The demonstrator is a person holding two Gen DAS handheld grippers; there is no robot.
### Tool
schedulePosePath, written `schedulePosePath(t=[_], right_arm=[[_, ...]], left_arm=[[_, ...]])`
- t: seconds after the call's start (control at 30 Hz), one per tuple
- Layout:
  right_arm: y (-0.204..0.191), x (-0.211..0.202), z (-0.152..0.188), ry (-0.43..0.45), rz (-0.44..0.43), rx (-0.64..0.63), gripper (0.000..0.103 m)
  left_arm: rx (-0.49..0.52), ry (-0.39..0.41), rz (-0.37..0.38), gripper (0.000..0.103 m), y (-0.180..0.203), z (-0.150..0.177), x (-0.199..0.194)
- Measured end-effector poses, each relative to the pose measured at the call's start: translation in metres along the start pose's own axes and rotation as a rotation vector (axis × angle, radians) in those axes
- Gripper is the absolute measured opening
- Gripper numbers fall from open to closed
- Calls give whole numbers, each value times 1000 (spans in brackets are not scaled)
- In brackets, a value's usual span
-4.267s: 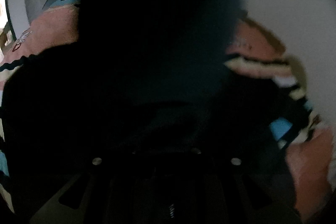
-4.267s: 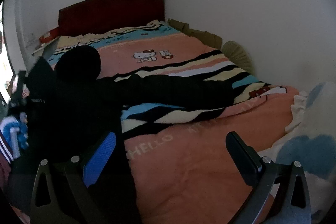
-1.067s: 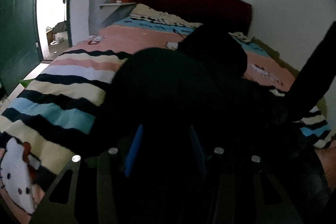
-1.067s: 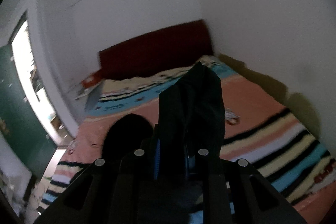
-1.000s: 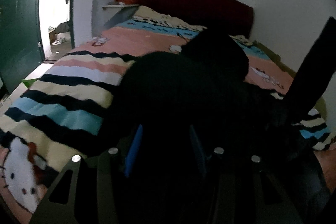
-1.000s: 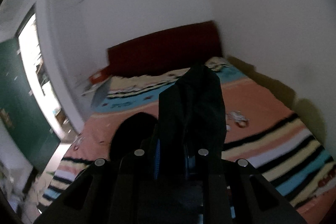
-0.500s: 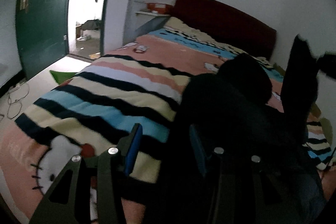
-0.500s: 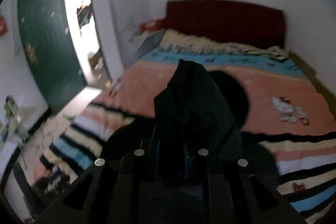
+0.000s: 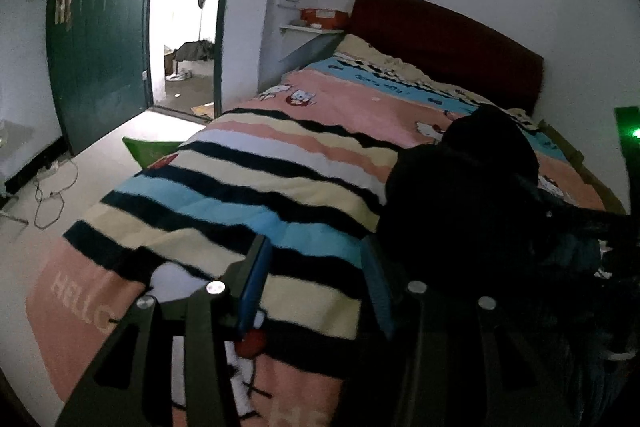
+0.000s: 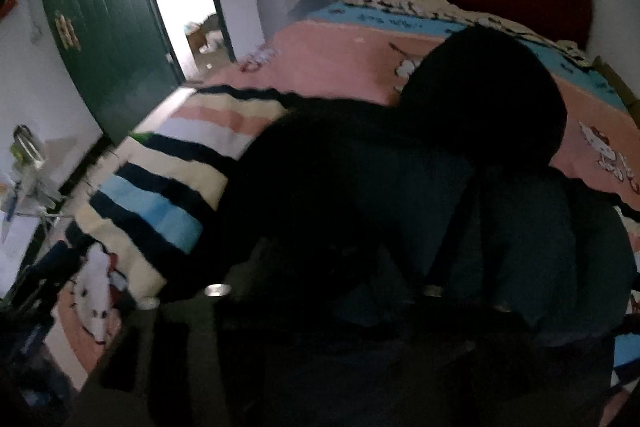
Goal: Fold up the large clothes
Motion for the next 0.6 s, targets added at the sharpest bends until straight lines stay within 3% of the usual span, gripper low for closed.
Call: schedulePosePath(t=[0.13,0.23,0.43,0.6], right_arm=[[11,-34,-10,42,-32,-11,60],[40,-56,-18,70,-7,-23,60],[164,-81,-32,109,186,13,60],[237,-59,-28,100,252,74,60]], left_arm=[[62,13,36,45,31,-9,1],[129,10,76,45,64,-16,11],[243,8,163,45,151,-35,55],[329,-36,269,45,233,-33,103]])
Point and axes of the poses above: each gripper's, at about its wrist camera, not at the fingertips, and x roughly the way its jaws point, y to its right, z to its underside, the point moved 8 cm from there along x, roughly the way its jaws point, and after that the axes turned 13 degrees about y, right-handed, at the moved point
